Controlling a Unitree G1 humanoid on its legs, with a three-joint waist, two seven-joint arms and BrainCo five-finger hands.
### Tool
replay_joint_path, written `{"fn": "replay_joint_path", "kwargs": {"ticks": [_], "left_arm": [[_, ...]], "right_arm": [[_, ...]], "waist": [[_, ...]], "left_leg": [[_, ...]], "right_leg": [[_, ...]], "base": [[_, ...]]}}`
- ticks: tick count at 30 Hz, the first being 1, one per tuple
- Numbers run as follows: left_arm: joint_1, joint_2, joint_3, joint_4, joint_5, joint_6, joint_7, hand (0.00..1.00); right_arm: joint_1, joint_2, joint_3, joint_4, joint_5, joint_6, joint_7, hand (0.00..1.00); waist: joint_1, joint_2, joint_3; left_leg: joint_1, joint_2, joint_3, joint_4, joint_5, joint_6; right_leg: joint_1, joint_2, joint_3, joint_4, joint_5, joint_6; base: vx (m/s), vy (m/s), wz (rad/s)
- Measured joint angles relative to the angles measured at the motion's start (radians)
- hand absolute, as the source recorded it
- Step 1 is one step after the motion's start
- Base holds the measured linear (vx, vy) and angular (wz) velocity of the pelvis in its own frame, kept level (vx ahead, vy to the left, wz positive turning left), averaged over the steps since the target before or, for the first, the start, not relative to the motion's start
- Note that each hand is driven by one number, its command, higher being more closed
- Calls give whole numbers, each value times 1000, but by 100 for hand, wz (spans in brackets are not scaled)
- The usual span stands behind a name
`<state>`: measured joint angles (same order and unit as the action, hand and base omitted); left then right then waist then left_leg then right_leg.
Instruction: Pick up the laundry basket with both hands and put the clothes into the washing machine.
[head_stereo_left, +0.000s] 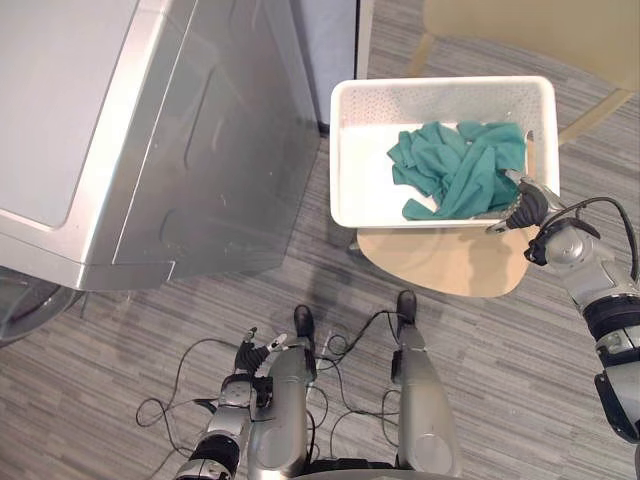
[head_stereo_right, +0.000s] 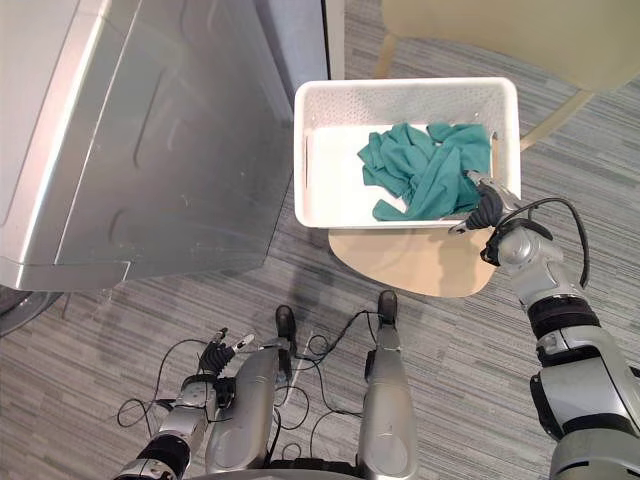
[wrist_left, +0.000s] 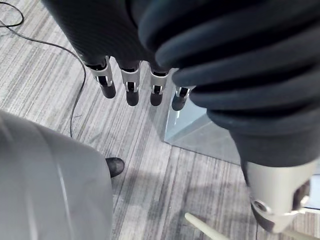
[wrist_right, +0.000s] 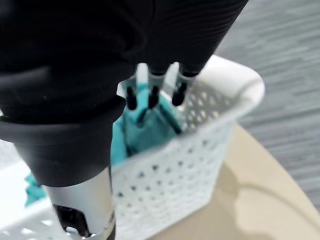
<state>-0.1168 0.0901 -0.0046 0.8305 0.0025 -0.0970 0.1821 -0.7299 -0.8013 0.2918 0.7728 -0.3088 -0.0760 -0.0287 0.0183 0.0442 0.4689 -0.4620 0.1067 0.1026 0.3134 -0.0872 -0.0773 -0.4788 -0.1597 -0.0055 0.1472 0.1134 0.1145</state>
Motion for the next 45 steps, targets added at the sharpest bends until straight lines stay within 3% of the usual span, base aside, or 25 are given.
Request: {"fn": "replay_joint_path", "kwargs": {"ticks": [7, 14, 22, 25, 31, 40, 45], "left_arm": [[0, -19, 16, -6, -11, 1, 18, 0], [-18, -44, 13, -33, -31, 2, 24, 0], [-19, -19, 7, -57, -32, 2, 36, 0], [-17, 18, 8, -55, -31, 3, 36, 0], [-11, 66, 12, -34, -30, 7, 36, 0], [-11, 80, 17, -2, -30, 16, 35, 0], [-12, 82, 54, -5, -30, 17, 36, 0]], "right_arm": [[-32, 5, -22, -24, 7, 19, -65, 0], [95, 66, -26, -210, 25, 13, -75, 0], [305, 111, -27, -316, 23, -38, -16, 0], [353, 120, -26, -311, 22, -52, 16, 0], [423, 123, -27, -252, -8, -58, 48, 0], [422, 123, -53, -229, -14, -52, 54, 0], [400, 49, -154, -388, 53, -35, 39, 0]], "waist": [[13, -2, 1], [20, -7, 4], [16, -37, 11], [-2, -53, 15], [-5, -81, 14], [-6, -85, 13], [-11, -89, 15]], "left_leg": [[-34, 5, -11, -36, 36, -8], [-32, 16, -2, -39, 36, -9], [22, 14, -13, -69, 49, -16], [25, 14, -19, -71, 51, -18], [39, 12, -14, -71, 51, -17], [52, 12, -15, -71, 51, -17], [50, 12, -8, -69, 50, -17]], "right_leg": [[-44, 2, -17, 7, 1, -1], [-47, 12, -12, 7, 1, -1], [-6, 17, -9, 7, -3, -7], [-1, 17, -13, 6, -3, -8], [7, 18, -4, 5, -3, -7], [23, 18, -5, -2, 1, -7], [29, 19, 2, -37, 26, -4]], "base": [[-4, -24, 9], [4, -8, -1], [-1, -2, -1], [-30, -24, 4], [-2, -6, -3], [0, 0, 0], [-16, -3, -8]]}}
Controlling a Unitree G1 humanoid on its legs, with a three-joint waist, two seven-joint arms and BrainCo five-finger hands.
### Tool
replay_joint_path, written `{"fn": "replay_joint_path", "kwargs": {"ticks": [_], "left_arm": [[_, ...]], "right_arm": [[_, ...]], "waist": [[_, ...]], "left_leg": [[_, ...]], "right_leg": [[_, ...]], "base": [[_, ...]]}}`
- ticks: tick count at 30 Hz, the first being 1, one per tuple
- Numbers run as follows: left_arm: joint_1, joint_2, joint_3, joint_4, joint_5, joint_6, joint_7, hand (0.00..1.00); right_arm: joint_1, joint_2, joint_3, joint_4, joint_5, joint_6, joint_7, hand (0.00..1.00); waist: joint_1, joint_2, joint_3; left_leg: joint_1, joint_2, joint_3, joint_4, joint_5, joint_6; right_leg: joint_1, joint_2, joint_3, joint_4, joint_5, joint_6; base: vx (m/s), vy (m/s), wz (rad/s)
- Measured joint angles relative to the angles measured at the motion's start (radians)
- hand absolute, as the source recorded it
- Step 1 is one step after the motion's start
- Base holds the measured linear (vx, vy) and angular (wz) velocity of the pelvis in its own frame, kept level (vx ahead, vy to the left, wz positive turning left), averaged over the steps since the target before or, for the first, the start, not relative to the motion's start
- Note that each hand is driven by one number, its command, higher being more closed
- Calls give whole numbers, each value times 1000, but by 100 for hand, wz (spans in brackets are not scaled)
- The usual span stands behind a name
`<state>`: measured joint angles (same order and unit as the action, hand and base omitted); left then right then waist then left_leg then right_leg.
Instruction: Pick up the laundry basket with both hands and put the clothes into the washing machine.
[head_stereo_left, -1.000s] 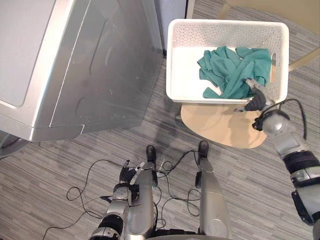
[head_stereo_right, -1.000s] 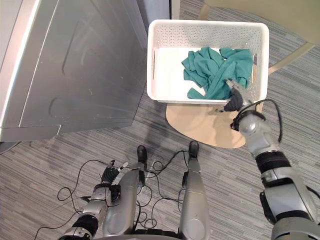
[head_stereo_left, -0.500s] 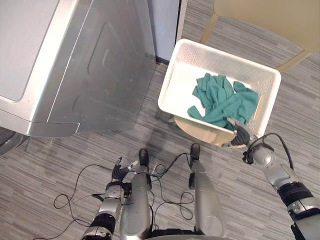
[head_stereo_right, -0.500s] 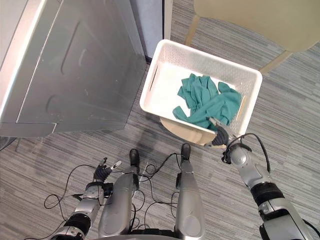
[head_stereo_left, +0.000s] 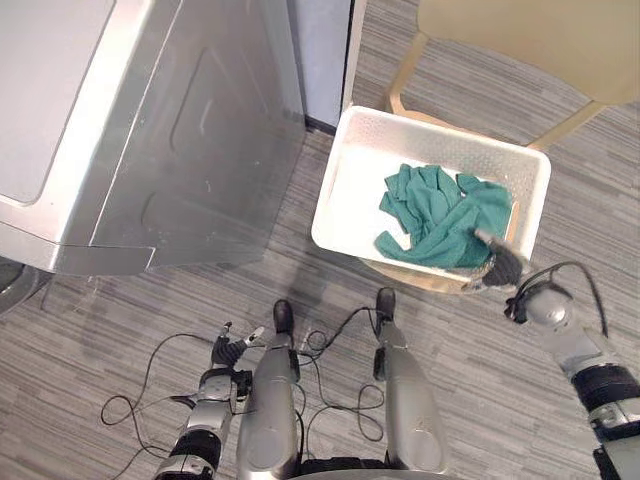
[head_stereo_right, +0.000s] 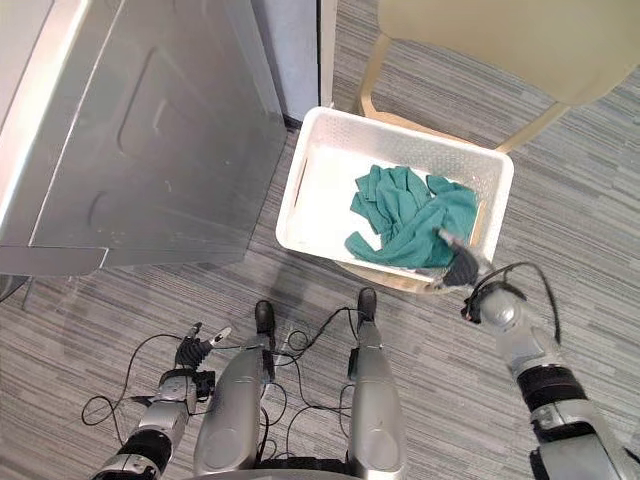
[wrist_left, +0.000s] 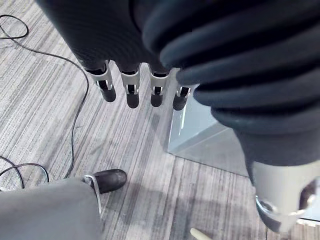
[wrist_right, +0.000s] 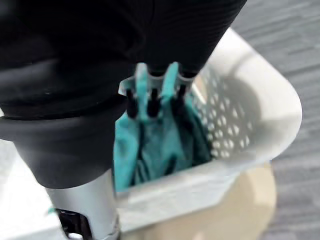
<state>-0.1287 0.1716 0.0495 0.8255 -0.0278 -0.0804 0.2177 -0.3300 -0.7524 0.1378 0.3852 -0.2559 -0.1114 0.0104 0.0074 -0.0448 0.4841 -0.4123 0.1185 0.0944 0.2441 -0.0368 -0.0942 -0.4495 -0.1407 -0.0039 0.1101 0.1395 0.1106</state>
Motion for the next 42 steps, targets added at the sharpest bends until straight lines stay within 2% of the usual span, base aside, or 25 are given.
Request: {"fn": "replay_joint_path", "kwargs": {"ticks": [3, 6, 12, 19, 22, 26, 30, 32, 34, 36, 38, 42], "left_arm": [[1, 8, 4, -1, 0, 4, 1, 0], [1, 7, 32, -30, 0, 5, 0, 0], [1, 2, 81, -41, 1, 12, 1, 0], [5, -1, 113, -40, 4, 27, 0, 0], [5, -1, 113, -39, 14, 27, 0, 0], [6, -1, 108, -38, 22, 27, 3, 0], [5, 1, 68, -38, 22, 25, 9, 0], [-3, -9, 33, -38, 21, 24, 26, 0], [-3, -28, 21, -38, 19, 16, 37, 0], [-3, -43, 18, -38, 19, 12, 48, 0], [-1, -46, 18, -35, 18, 6, 50, 0], [-1, -51, -3, -35, 6, 4, 57, 0]], "right_arm": [[-40, -31, -91, -130, 53, -1, -38, 0], [-75, -65, -179, -261, 90, -19, -77, 0], [11, -89, -225, -460, 90, -39, -88, 0], [40, -97, -248, -482, 97, -40, -61, 0], [13, -97, -232, -424, 83, -39, -73, 0], [-95, -95, -148, -252, 3, -31, -119, 0], [-222, -46, -82, -16, -117, 9, -174, 0], [-260, -33, -79, 76, -146, 34, -213, 0], [-288, -29, -73, 136, -172, 53, -233, 0], [-302, -21, -57, 193, -179, 57, -250, 0], [-303, 14, -55, 228, -179, 71, -255, 0], [-298, 54, -41, 260, -179, 80, -255, 0]], "waist": [[-25, -4, 2], [-45, -19, 8], [-48, -35, 10], [-48, -39, 10], [-48, -40, 10], [-46, -39, 10], [-35, -29, 9], [-18, -11, 15], [-7, 26, 21], [10, 51, 21], [11, 65, 20], [12, 73, 21]], "left_leg": [[-2, 0, 1, 4, 0, 0], [-2, 2, -4, 11, -1, 1], [-7, 2, -7, 18, -4, 4], [-14, 2, -9, 38, -12, 9], [-17, 1, -9, 42, -13, 10], [-32, 1, -11, 46, -13, 10], [-45, -1, -17, 51, -12, 10], [-51, -4, -21, 51, -12, 11], [-64, -12, -35, 51, -11, 12], [-71, -17, -34, 48, -9, 14], [-73, -22, -34, 38, -5, 17], [-85, -30, -14, 6, 15, 20]], "right_leg": [[3, 0, 2, -9, 7, 2], [9, 3, 1, -13, 10, 2], [10, 2, 1, -15, 11, 2], [14, 1, -5, -15, 11, 2], [14, 0, -4, -17, 12, 3], [8, 0, -6, -31, 23, 1], [7, -2, -18, -36, 28, 0], [7, -4, -21, -43, 32, 1], [2, -10, -27, -44, 32, 1], [-10, -16, -24, -43, 33, 2], [-16, -20, -23, -43, 33, 2], [-53, -28, -15, -34, 33, 2]], "base": [[-3, -1, -1], [1, -4, 1], [1, -2, 1], [0, 0, 0], [0, 0, 0], [-1, -4, 1], [2, -7, 8], [6, -3, 9], [14, 8, 14], [9, 5, 2], [19, 6, 4], [2, 0, -1]]}}
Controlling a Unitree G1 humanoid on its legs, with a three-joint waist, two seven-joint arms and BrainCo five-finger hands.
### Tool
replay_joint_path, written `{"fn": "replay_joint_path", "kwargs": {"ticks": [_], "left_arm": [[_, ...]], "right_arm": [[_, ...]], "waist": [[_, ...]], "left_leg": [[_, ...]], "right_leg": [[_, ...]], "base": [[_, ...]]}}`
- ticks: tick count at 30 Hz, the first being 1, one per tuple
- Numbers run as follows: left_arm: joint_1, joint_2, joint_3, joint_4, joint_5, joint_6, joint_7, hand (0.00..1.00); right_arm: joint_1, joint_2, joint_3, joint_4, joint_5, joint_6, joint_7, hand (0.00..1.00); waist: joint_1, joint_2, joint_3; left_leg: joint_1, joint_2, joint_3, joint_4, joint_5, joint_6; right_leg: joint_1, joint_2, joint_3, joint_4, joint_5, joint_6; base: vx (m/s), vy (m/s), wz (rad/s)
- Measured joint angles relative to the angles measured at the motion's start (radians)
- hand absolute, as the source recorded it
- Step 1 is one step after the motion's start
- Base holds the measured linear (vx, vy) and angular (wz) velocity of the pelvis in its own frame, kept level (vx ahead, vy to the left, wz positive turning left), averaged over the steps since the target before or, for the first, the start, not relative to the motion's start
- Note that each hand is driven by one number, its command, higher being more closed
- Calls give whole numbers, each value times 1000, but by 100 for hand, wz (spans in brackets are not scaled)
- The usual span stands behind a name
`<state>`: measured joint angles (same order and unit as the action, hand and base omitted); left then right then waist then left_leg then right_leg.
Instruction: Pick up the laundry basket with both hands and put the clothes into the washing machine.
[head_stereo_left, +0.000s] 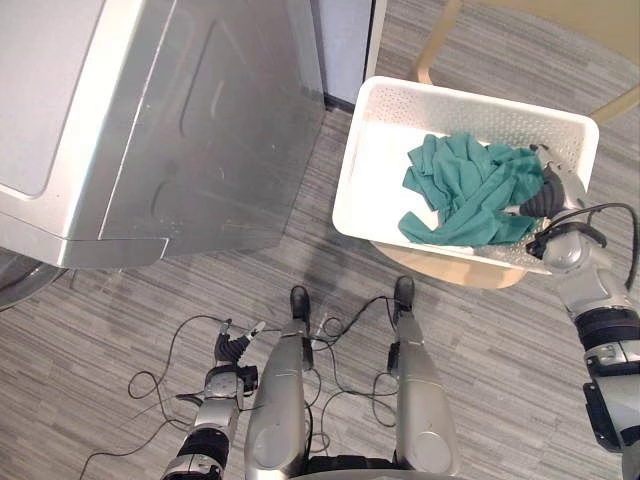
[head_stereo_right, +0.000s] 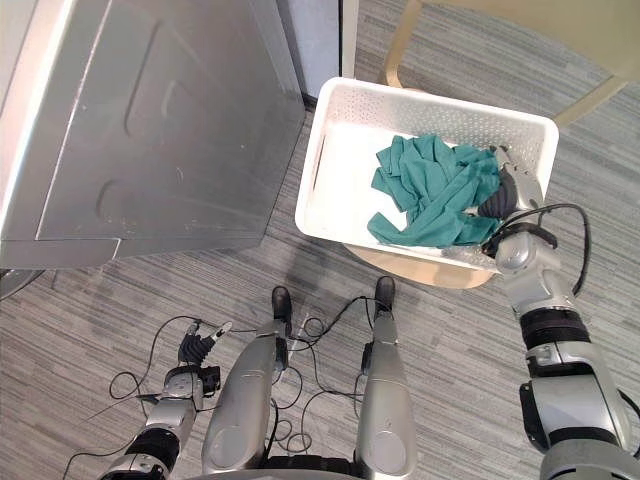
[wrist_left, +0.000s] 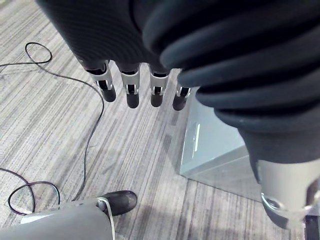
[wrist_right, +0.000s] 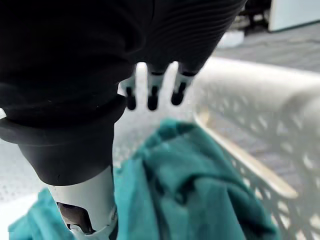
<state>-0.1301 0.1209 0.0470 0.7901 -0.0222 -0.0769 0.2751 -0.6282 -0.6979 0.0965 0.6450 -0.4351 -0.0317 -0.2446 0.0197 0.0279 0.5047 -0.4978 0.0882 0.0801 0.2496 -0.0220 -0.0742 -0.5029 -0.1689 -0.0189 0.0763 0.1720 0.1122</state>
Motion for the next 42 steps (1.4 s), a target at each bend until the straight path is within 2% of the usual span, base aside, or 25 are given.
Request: {"fn": "replay_joint_path", "kwargs": {"ticks": [6, 15, 18, 21, 25, 26, 28, 31, 36, 39, 41, 42], "left_arm": [[-4, -48, -12, -12, -6, -8, 12, 0], [-13, -58, -44, -86, -14, -23, 16, 0], [-26, -58, -44, -90, -31, -27, 15, 0], [-26, -59, -44, -90, -47, -29, 11, 0], [-27, -60, -42, -91, -55, -31, 8, 0], [-27, -61, -42, -90, -58, -31, 8, 0], [-28, -68, -41, -90, -81, -30, 6, 0], [-28, -80, -41, -82, -84, -29, 5, 0], [-34, -82, -35, -81, -84, -27, 6, 0], [-45, -85, -27, -81, -84, -19, 7, 0], [-46, -97, 3, -83, -84, -19, 6, 0], [-46, -95, 9, -83, -85, -18, 6, 0]], "right_arm": [[4, 27, 0, 0, 0, 4, -5, 0], [-16, 17, 3, 17, 0, 3, -3, 0], [-66, 12, 97, 109, -9, 8, 22, 0], [-85, 19, 161, 137, -74, 11, 47, 0], [-122, 14, 223, 185, -67, 19, 106, 0], [-122, 15, 229, 191, -63, 18, 118, 100], [-121, 17, 260, 223, -45, 20, 159, 100], [-121, 19, 262, 244, -46, 21, 178, 100], [-114, 35, 253, 278, -43, 21, 209, 100], [-83, 71, 212, 299, -17, 38, 231, 100], [-57, 82, 151, 300, 44, 40, 238, 100], [-36, 81, 93, 301, 155, 41, 235, 100]], "waist": [[2, 3, -1], [8, 3, -3], [28, 4, -4], [28, 3, -4], [33, 4, -32], [34, 5, -39], [43, 4, -63], [50, 2, -81], [52, -5, -89], [57, -5, -89], [59, -5, -89], [58, -6, -89]], "left_leg": [[-14, 1, 15, -7, 3, -1], [-61, 9, 18, -16, 11, -9], [-81, 10, 14, -45, 39, -13], [-89, 13, 1, -66, 61, -15], [-90, 15, -3, -66, 62, -16], [-91, 16, -5, -68, 62, -16], [-90, 19, -24, -78, 66, -22], [-86, 20, -34, -91, 73, -25], [-73, 20, -40, -119, 104, -28], [-60, 20, -40, -125, 106, -28], [-47, 20, -38, -126, 106, -28], [-41, 20, -38, -126, 106, -28]], "right_leg": [[-30, 1, 16, 12, 0, 0], [-83, 2, 7, 33, -3, 0], [-117, 3, -3, 42, -5, -3], [-124, 4, -18, 44, -6, -4], [-124, 6, -21, 47, -8, -8], [-124, 7, -24, 47, -9, -9], [-124, 9, -39, 64, -22, -16], [-124, 8, -52, 79, -31, -19], [-124, 8, -61, 81, -30, -19], [-114, 8, -62, 82, -30, -19], [-100, 7, -62, 81, -30, -19], [-93, 8, -63, 80, -30, -19]], "base": [[0, -12, -4], [-9, -11, 4], [6, -37, 10], [25, -34, 17], [4, -5, 1], [-3, -22, 7], [-8, -25, 14], [-10, -22, 14], [-2, -16, 6], [0, 0, 0], [0, 0, 0], [0, 0, 0]]}}
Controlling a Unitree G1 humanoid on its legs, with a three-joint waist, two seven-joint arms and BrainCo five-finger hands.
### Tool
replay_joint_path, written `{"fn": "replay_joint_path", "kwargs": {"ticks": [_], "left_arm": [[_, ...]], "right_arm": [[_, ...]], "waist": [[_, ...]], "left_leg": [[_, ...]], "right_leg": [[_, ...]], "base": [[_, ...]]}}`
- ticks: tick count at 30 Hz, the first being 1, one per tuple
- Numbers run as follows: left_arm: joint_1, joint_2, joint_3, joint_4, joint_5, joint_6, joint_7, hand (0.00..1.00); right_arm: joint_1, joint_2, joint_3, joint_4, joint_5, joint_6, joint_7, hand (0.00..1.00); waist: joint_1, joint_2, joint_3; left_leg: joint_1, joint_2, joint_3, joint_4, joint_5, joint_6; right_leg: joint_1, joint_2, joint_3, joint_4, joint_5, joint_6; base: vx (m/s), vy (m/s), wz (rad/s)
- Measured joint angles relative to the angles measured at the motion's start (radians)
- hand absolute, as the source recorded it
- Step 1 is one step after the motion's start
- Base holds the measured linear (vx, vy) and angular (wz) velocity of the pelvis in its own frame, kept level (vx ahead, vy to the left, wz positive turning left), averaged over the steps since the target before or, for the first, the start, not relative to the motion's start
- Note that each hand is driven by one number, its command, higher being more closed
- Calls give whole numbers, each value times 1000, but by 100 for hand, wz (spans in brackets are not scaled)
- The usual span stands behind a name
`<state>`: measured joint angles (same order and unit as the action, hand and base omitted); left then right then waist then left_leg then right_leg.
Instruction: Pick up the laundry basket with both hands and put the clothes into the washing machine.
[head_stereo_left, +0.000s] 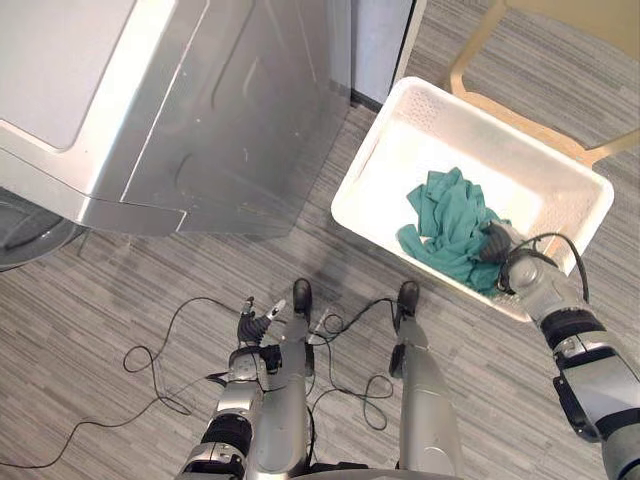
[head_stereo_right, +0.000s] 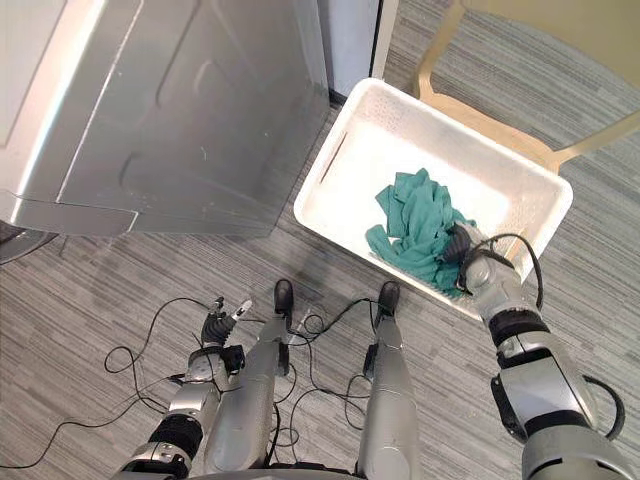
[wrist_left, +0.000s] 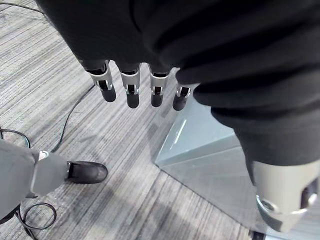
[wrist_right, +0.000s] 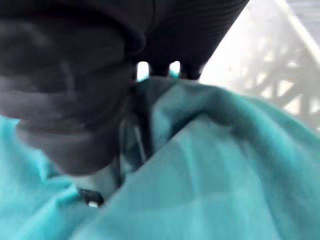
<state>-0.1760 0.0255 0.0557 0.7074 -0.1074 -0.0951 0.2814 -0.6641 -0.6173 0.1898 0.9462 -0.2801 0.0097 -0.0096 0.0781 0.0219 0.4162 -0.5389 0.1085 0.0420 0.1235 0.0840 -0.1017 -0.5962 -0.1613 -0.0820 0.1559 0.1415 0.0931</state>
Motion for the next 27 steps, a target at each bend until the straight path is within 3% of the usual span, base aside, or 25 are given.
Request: {"fn": "replay_joint_path", "kwargs": {"ticks": [3, 6, 13, 21, 25, 27], "left_arm": [[0, 0, 36, -1, -2, 3, -17, 0], [3, 4, 66, -11, -8, 3, -19, 0], [42, 16, 111, -8, -7, 27, -15, 0], [56, 16, 99, -11, 7, 44, -13, 0], [91, 25, 62, -51, 39, 52, -17, 0], [117, 28, 26, -95, 42, 57, -19, 0]], "right_arm": [[16, -4, -156, -21, 229, 8, -12, 100], [21, -45, -348, -95, 436, 20, -84, 100], [48, -59, -678, -361, 701, -13, -267, 100], [164, 8, -743, -763, 743, -104, -323, 100], [279, 105, -742, -904, 742, -121, -318, 100], [323, 140, -738, -952, 741, -121, -314, 100]], "waist": [[-7, -3, 1], [-7, -15, 4], [-13, -59, 14], [-13, -85, 3], [-24, -129, -59], [-40, -138, -98]], "left_leg": [[15, 2, 3, 0, 0, 0], [40, 7, 9, 1, -1, 0], [130, 8, 11, 1, -6, 3], [284, 0, 14, -7, -31, 8], [358, -6, 30, -51, -33, 7], [388, -7, 33, -61, -35, 7]], "right_leg": [[13, 2, -1, 0, 0, 0], [39, 5, -3, -1, -4, 5], [127, 2, -10, 11, -23, 13], [244, -12, -13, 84, -99, 25], [292, -15, -2, 76, -110, 33], [326, -14, -1, 57, -110, 33]], "base": [[-6, -22, -3], [-11, -37, -5], [0, -21, -1], [2, -1, 0], [44, -4, -8], [74, 4, -9]]}}
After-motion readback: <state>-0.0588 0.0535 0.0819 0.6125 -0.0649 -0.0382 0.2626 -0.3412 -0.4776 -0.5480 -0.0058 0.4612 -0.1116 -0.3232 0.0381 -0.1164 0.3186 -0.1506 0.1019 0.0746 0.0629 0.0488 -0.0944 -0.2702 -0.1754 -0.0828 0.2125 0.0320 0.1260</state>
